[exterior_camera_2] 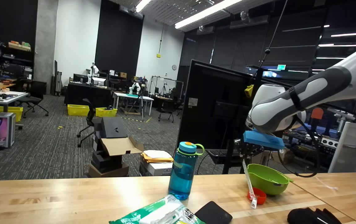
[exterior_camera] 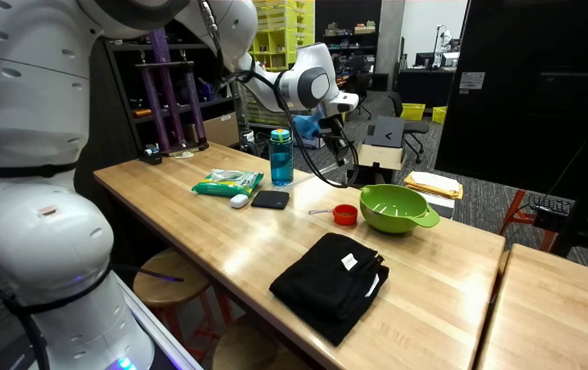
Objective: Use the straw to stir the contents of the green bowl
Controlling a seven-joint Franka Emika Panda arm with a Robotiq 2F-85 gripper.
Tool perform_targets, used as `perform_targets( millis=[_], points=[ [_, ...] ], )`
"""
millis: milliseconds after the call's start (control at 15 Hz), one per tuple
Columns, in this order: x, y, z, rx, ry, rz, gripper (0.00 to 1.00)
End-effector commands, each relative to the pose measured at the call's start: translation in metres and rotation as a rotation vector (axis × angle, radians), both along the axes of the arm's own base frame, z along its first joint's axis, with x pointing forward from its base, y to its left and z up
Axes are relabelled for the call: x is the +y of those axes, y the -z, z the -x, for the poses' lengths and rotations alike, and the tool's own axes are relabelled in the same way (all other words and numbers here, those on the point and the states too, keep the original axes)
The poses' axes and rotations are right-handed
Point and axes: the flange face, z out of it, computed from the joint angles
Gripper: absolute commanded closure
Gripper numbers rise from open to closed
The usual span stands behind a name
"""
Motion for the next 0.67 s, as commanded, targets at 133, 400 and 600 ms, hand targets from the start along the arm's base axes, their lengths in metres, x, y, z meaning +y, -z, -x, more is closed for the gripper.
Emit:
perform_targets(
  millis=[133,400,600],
  points=[
    [-0.013,-0.038,0.018,-0.034,-0.067,0.050,0.99],
    [-0.034,-0.065,0.020,-0.038,-0.111,0.083,0.99],
    [-0.053,-0.082,0.019,-0.031,-0.154,0.108,0.99]
  ],
)
